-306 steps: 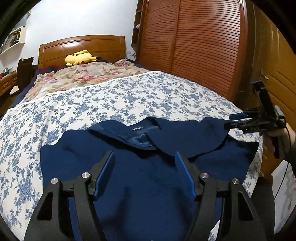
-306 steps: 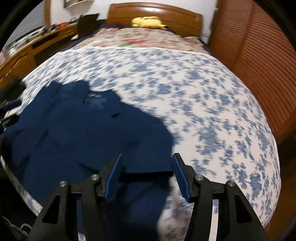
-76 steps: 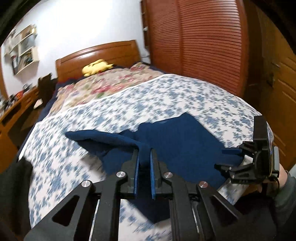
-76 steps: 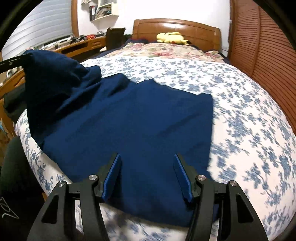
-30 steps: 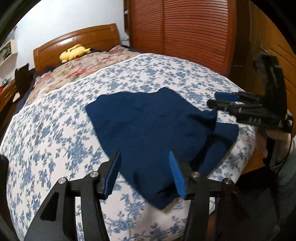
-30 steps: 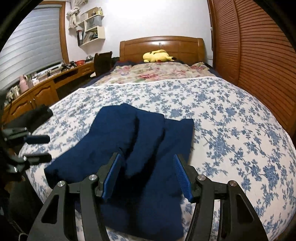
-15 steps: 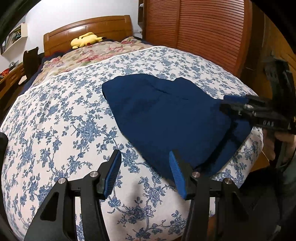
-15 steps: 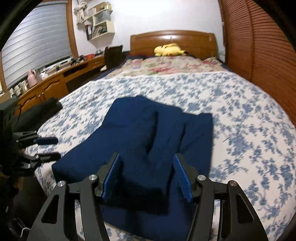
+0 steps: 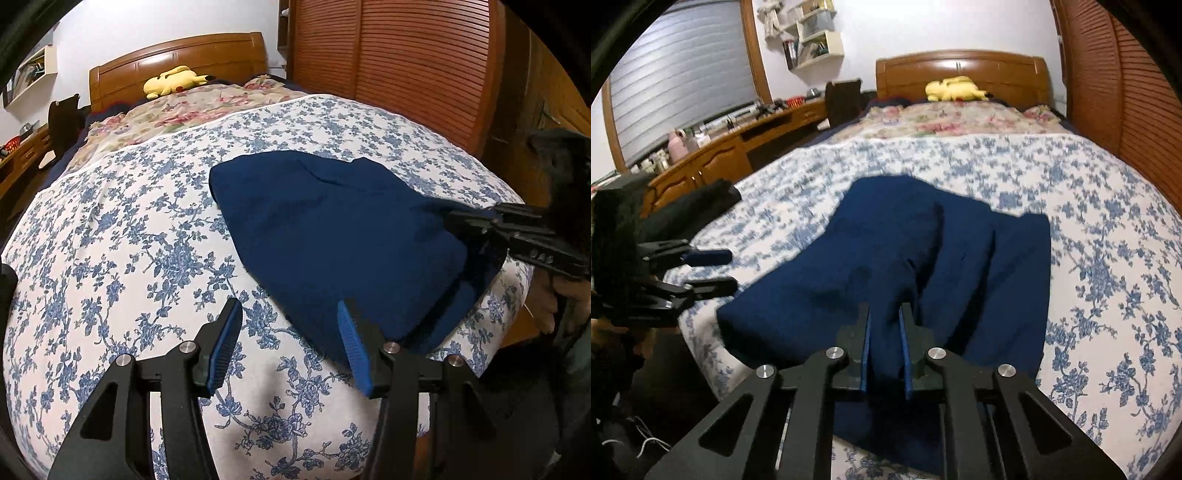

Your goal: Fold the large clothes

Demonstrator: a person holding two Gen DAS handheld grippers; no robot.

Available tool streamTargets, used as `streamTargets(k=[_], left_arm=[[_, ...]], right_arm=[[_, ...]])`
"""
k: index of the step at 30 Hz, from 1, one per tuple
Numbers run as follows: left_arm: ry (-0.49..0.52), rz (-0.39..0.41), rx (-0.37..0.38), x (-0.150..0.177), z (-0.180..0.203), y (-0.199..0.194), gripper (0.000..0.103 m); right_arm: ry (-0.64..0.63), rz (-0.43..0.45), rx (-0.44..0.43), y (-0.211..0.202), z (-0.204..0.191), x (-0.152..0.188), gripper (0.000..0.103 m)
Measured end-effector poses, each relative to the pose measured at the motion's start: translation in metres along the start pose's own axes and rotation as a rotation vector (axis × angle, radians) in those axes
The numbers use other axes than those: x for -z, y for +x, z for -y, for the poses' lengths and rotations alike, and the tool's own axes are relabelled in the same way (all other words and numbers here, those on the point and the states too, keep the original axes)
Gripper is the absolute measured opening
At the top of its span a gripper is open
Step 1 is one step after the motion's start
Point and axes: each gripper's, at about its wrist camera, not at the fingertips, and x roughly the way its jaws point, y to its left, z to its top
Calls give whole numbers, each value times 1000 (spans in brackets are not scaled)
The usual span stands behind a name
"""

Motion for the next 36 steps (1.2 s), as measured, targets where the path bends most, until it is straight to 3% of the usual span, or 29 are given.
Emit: streamTargets(k=[4,8,14,20,23,30,36], left_arm=[[8,13,4,-7,5,0,54],[27,29,15,-19,15,3,54],[48,53,36,-38,24,14,54],[58,59,57,-60,25,34,54],[53,69,86,-65,26,34,54],[106,45,172,-50,50,21,54],[161,-21,126,-27,63,33,54]], right_arm=[[4,98,30,-34,1,2,10],[39,139,84,-64,19,15,10],[59,46,197,-61,36,44,10],[73,8,205,-46,30,43,12],[86,21,207,-43,28,40,18],[94,36,217,-38,34,39,21],[87,23,233,-36,37,44,28]])
